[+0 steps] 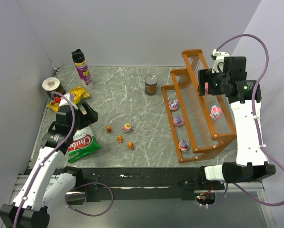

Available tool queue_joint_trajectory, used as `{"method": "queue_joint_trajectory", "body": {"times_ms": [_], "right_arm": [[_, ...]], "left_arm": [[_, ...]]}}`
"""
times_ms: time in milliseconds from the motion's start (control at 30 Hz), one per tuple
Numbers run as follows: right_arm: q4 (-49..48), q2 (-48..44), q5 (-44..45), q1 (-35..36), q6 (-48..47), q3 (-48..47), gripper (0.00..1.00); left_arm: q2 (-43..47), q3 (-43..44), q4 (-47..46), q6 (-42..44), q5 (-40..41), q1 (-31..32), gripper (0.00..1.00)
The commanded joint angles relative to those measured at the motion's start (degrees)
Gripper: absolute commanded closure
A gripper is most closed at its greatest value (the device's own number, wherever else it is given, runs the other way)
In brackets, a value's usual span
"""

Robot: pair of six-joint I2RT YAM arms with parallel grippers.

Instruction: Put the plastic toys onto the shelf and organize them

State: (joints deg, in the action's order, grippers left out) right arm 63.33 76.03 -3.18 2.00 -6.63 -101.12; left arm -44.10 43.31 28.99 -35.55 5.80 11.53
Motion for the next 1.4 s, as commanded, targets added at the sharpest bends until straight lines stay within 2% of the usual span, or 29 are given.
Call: {"method": "queue_joint_trajectory", "body": {"times_ms": [0,133,367,467,600,833,900,1033,1233,1367], "right_arm": [[-1.98,-2.73,-3.75,0.72,2.5,-6.0,0.08],[-1.98,-3.25,-5.17,4.67,3.56,-9.53,0.08],[-1.89,-0.71,4.4,22.58,3.91,-12.35,0.08],[-5.14,-0.27,4.76,27.08,3.91,-10.42,0.08],[-10.85,-0.53,1.44,35.85,0.58,-3.4,0.08],[-15.86,4.73,-1.13,46.5,-11.46,6.54,0.08],[-18.66,6.58,-0.6,47.74,-12.0,9.43,0.08],[-21.92,14.99,-0.16,49.33,-10.6,10.86,0.11],[-27.38,24.86,-0.42,51.17,-9.01,12.0,0.15],[-25.63,30.13,-2.0,51.61,-10.5,10.42,0.16]], "left_arm": [[0.42,1.16,-1.48,0.83,-0.97,-0.46,0.04],[0.5,1.16,-1.4,0.75,-1.06,-0.54,0.03],[0.94,0.99,-1.31,0.74,-0.97,-0.63,0.04],[0.85,0.9,-1.31,0.66,-0.88,-0.63,0.04],[0.77,1.07,-1.31,0.75,-0.62,-0.63,0.04],[0.68,1.16,-1.22,0.66,-0.35,-0.98,0.04],[0.85,1.16,-1.05,0.48,0.0,-0.98,0.04],[1.99,1.6,0.18,-0.66,4.2,-1.25,0.04],[5.16,0.81,-0.25,-1.28,5.97,-1.33,0.04],[4.73,0.81,-0.25,-0.84,5.19,-1.33,0.04]]}}
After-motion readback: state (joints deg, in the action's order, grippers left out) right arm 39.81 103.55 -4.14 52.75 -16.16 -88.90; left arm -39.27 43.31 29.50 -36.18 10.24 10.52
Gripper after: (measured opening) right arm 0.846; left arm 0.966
